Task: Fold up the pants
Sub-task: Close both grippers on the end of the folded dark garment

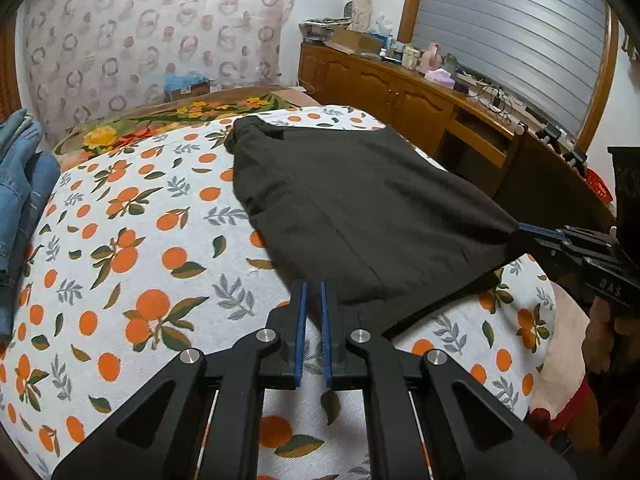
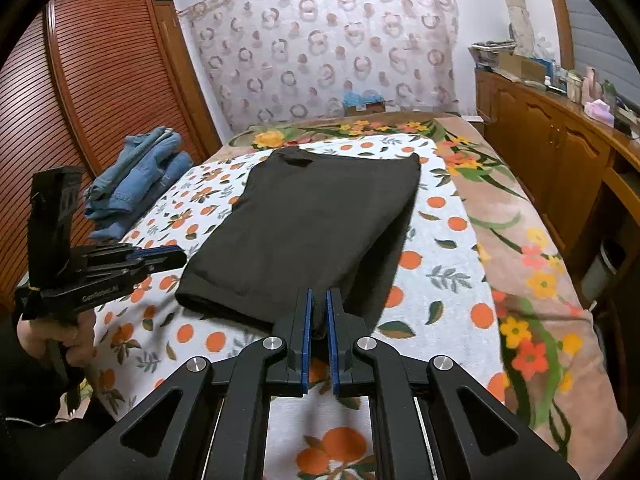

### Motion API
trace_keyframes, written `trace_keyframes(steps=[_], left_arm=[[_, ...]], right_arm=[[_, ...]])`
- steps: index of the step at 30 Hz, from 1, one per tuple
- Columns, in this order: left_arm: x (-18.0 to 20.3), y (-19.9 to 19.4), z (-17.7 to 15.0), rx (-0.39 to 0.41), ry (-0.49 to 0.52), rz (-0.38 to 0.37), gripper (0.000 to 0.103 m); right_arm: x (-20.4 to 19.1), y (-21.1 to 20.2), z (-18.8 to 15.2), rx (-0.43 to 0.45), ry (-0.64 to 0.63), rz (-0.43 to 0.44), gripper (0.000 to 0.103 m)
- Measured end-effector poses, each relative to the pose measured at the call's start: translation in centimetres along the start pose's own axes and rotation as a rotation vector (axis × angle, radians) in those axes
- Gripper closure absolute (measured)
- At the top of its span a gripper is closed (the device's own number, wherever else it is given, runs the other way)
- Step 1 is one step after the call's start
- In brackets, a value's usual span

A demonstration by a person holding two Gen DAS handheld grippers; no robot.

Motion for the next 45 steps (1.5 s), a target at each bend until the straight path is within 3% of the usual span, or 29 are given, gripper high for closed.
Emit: trace_keyframes(steps=[4,6,8,20,22,27,29,34,43,45], left_arm=[[0.3,0.5,-0.2,-0.023,-0.029,-0.03,0.089],[0.4,0.8,-0.2,-0.027,-0.031,-0.035,0.063],[0.7,1.1,-0.2,-0.026,-0.03,-0.046,0.052],[1.1,2.9,-1.2,-0.072,-0.025,-0.045,0.052],[1.2,2.8,-1.3,-0.07,-0.021,-0.048,0.057],[2.0,2.7,-1.5,-0.071,0.008,-0.056,0.084],[2.0,2.3,-1.2,-0.055,0.015,-0.046,0.089],[1.7,0.6,-0.4,-0.012,-0.007,-0.06,0.089],[1.2,2.0,-1.6,-0.057,-0.015,-0.048,0.089],[1.2,2.0,-1.6,-0.057,-0.013,-0.045,0.089]], right_arm=[[-0.1,0.9,-0.7,-0.025,-0.008,-0.013,0.096],[0.0,1.3,-0.9,-0.037,-0.003,-0.016,0.096],[0.1,1.5,-1.0,-0.042,0.001,-0.02,0.096],[0.4,1.0,-1.1,-0.036,0.012,-0.029,0.096],[0.5,1.0,-1.2,-0.035,0.016,-0.028,0.096],[0.7,1.1,-1.3,-0.037,0.018,-0.029,0.096],[0.7,1.1,-1.3,-0.038,0.019,-0.029,0.096],[0.3,0.3,-1.2,-0.022,0.014,-0.015,0.096],[0.4,1.1,-2.0,-0.049,0.007,-0.048,0.096],[0.6,1.2,-1.9,-0.047,0.002,-0.07,0.091]])
Point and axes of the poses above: each gripper's, at about its wrist camera, not at the fingertips, and y roughly the way its jaws point, x to its right, z to its top, the point moved 9 cm from there along y, roughly the way its jaws point, and after that the axes turned 6 degrees about -z, right-handed, at the moved point
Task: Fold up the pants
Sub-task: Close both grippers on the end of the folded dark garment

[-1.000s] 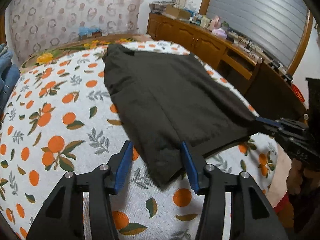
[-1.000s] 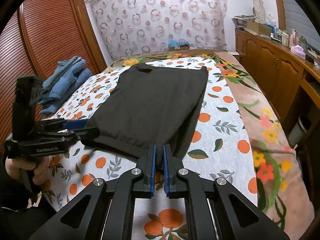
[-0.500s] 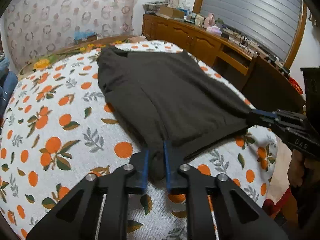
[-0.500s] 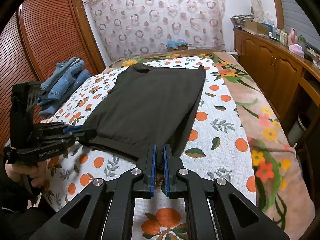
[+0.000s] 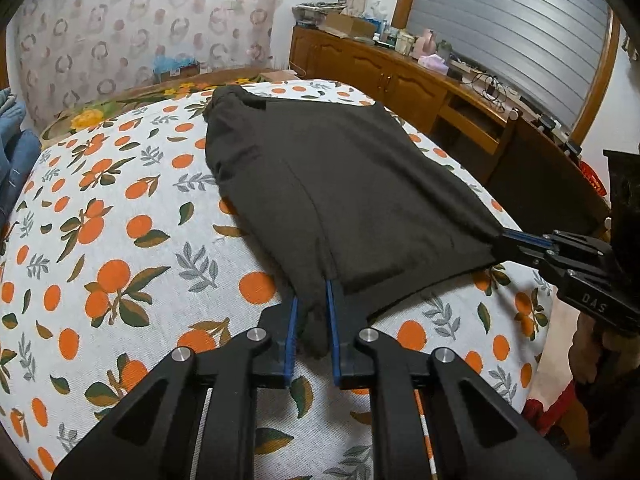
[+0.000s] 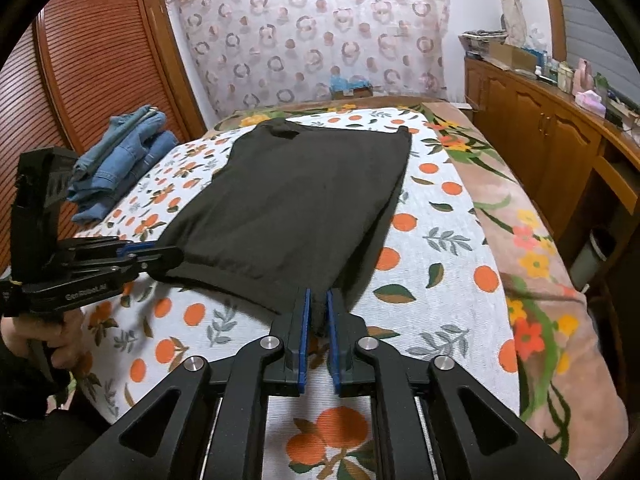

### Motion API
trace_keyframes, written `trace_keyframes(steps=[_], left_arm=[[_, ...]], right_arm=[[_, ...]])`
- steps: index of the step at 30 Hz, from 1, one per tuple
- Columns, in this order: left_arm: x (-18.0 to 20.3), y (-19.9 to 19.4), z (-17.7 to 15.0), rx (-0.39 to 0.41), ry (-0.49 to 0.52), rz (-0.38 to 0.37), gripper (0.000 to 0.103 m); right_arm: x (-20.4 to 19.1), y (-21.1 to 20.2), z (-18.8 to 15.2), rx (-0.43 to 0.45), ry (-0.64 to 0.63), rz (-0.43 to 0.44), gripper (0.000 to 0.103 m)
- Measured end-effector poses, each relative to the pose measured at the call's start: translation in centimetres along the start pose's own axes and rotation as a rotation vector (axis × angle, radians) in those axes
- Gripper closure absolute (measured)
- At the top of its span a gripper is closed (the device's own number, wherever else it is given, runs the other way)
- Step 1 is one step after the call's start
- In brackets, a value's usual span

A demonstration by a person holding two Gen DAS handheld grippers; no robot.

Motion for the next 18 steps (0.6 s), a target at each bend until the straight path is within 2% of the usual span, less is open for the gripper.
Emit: trace_keyframes(steps=[2,5,10,18], left_arm=[[0.0,0.1,0.0,-0.001,0.006,0.006,0.089],[0.0,0.2,-0.1,-0.002,0.007,0.007,0.089],[-0.1,0.3,-0.2,-0.002,0.007,0.006,0.088],[-0.2,0.4,-0.3,0.0,0.007,0.007,0.086]], right_arm=[[0.2,0.1,0.1,0.004,0.003,-0.028,0.078],[0.4,0.3,0.2,0.003,0.011,-0.041,0.068],[0.2,1.2,-0.4,-0.036,0.018,-0.034,0.067],[-0.8,1.7,-0.5,-0.024,-0.031,-0.034,0.067]])
Point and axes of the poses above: each gripper's, at about its wrist camera, not at the fingertips, and y roughly the way its jaws point, x to its right, z to its top, the point moved 9 cm from there along y, roughly the way its jaws point, and after that the axes turned 6 degrees about -z, right-handed, at the moved point
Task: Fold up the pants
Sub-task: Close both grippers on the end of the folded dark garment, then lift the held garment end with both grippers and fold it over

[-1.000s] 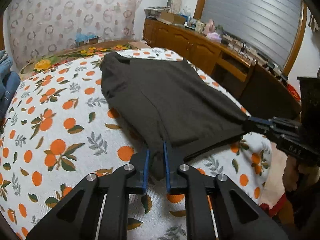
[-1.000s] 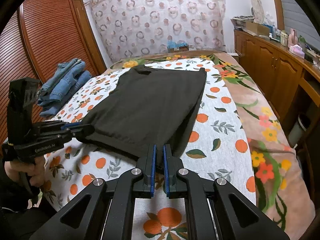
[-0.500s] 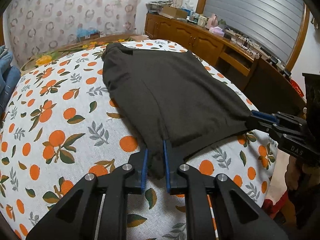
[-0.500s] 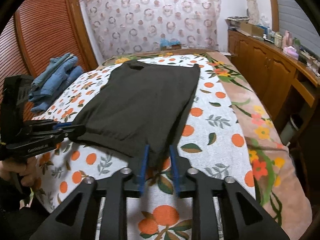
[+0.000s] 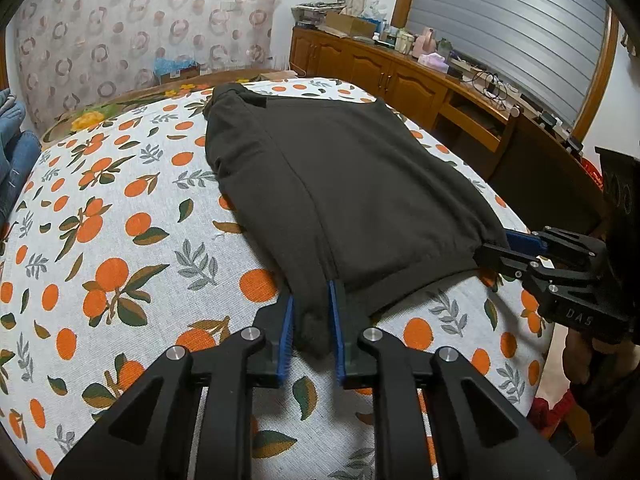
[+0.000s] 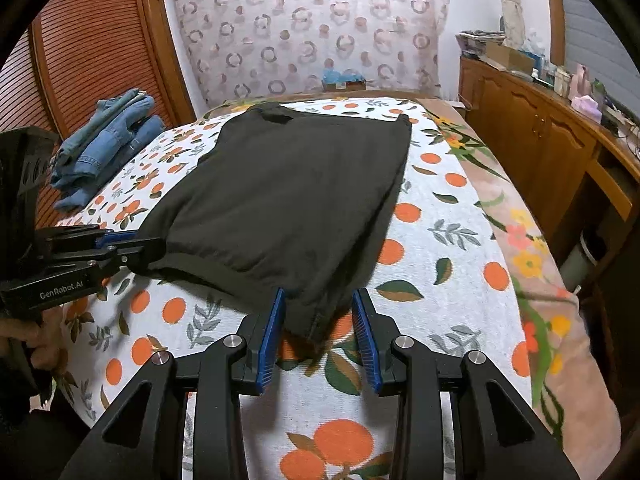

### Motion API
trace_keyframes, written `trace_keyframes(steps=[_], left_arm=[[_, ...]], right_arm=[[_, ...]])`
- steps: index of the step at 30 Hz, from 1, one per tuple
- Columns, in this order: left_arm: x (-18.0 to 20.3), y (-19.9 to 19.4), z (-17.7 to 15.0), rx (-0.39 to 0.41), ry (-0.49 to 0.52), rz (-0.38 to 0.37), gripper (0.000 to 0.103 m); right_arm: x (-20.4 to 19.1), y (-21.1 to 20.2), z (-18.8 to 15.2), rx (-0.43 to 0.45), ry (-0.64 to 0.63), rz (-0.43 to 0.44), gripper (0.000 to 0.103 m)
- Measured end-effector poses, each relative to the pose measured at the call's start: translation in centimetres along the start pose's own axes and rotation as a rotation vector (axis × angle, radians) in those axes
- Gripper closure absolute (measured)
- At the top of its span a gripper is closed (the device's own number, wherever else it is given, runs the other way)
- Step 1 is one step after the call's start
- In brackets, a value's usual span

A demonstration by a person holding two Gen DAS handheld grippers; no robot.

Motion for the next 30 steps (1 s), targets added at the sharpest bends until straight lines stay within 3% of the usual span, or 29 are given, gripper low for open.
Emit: trace_keyframes(steps=[4,10,12,14,20,26,30], left_arm=[[0.0,0.0,0.0,-0.001,0.002,0.0,0.085],[0.1,0.0,0.0,-0.003,0.026,0.015,0.085],[0.6,-0.3,0.4,-0.008,0.057,0.022,0.092],[0.9,-1.2,1.3,0.011,0.067,0.01,0.093],[2.0,-7.3,5.8,0.144,0.069,-0.027,0.093],[3.9,-15.2,10.7,0.282,0.092,-0.068,0.093],[4.7,-20.9,13.5,0.376,0.12,-0.055,0.093]], right_arm=[[-0.1,0.3,0.0,0.002,0.01,0.019,0.067],[-0.5,0.3,0.0,0.005,0.011,0.079,0.088],[-0.6,0.2,0.2,0.01,0.011,0.085,0.092],[-0.5,-0.3,1.0,0.029,-0.003,0.094,0.093],[-0.4,-5.6,5.6,0.175,-0.018,0.115,0.093],[-1.3,-13.4,10.5,0.329,-0.07,0.148,0.093],[-2.5,-18.8,13.4,0.44,-0.139,0.141,0.093]])
Point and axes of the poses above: each gripper's, at about its wrist camera, not at the fingertips, and y roughly the way its jaws point, x to its right, z to its top, the point moved 9 cm from there along y, roughly the way its jaws point, and after that the axes turned 6 degrees about -z, right-handed, at the moved point
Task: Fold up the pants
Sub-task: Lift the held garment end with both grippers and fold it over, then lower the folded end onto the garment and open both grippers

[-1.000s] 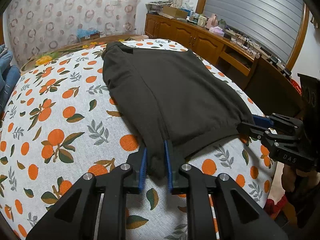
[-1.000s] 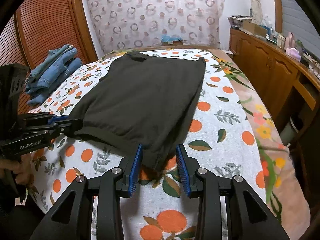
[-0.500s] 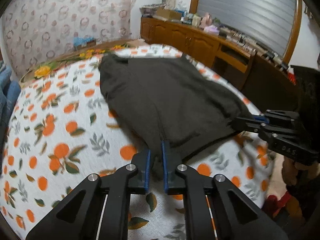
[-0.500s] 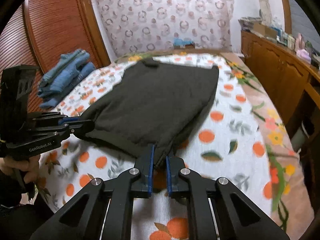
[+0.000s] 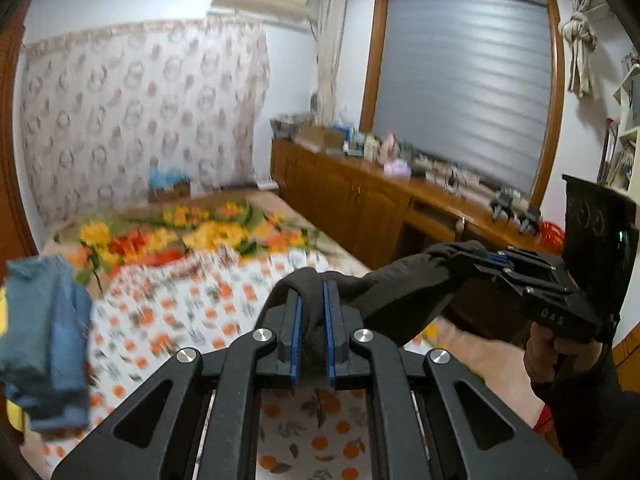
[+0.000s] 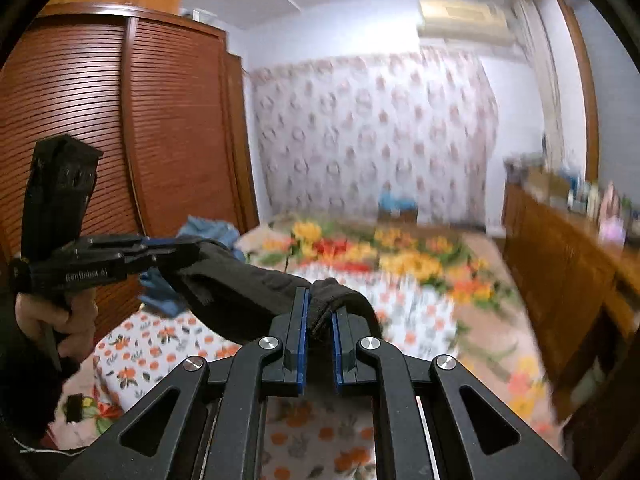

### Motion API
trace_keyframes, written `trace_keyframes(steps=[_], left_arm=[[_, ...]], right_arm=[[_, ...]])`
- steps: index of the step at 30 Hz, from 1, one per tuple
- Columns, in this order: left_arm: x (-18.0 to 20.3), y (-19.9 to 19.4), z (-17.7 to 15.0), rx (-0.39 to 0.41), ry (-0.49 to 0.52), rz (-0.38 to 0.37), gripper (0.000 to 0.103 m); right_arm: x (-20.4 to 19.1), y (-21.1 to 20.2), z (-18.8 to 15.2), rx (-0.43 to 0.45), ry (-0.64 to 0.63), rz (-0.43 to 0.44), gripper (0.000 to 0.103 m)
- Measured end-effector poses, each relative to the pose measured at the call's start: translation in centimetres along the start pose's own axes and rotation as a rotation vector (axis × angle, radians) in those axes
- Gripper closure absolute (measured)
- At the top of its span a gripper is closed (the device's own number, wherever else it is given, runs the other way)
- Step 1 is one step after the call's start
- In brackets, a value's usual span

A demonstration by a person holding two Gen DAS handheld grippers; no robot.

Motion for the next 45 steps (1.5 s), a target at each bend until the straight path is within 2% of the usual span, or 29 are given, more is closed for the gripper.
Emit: trace_keyframes(steps=[3,6,8,12,16,19,23,28,30,35,40,45], left_arm=[[-0.5,-2.0,2.1,0.039,0.017,0.03,0.093],[-1.5,-2.4,2.5,0.05,0.018,0.056,0.093],[-2.6,-1.8,2.4,0.043,0.008,0.075,0.093],[-7.1,1.2,2.1,0.019,-0.019,0.134,0.093],[-10.5,2.1,4.4,0.061,-0.055,0.174,0.093],[-10.8,1.3,5.2,0.087,-0.025,0.208,0.093],[-10.8,1.1,2.3,0.038,-0.023,0.224,0.093],[-10.8,1.8,-5.0,-0.079,-0.051,0.216,0.093],[-11.0,2.2,-7.2,-0.121,-0.065,0.214,0.093],[-10.2,1.5,-8.9,-0.14,-0.075,0.205,0.093],[-8.6,0.4,-10.7,-0.157,-0.066,0.187,0.093],[-7.3,-0.5,-13.2,-0.19,-0.075,0.16,0.093]], right_arm=[[-0.8,-1.3,2.3,0.039,-0.033,0.012,0.093],[-1.5,-1.1,3.2,0.047,-0.052,0.026,0.093],[-1.8,0.0,3.4,0.033,-0.065,0.03,0.093],[-1.2,4.1,3.3,-0.018,-0.083,0.029,0.093],[-0.8,8.0,6.6,-0.015,-0.088,0.005,0.093],[-1.5,8.9,8.4,0.018,-0.089,-0.003,0.093],[-2.4,10.3,6.5,-0.017,-0.077,0.028,0.093],[-3.4,12.1,0.4,-0.154,-0.102,0.07,0.093],[-4.0,12.5,-0.9,-0.198,-0.119,0.081,0.093],[-5.0,12.3,-1.0,-0.235,-0.141,0.114,0.093],[-4.2,10.5,-1.3,-0.244,-0.117,0.144,0.093],[-3.9,9.7,-4.8,-0.263,-0.107,0.168,0.093]])
Point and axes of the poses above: each gripper's, at about its wrist camera, not at the fingertips, and y roughly the way its jaws point, x to its right, z to its top, the point moved 9 cm from there along y, roughly the way its jaws point, and after that the axes turned 6 degrees about -z, right-handed, at the moved point
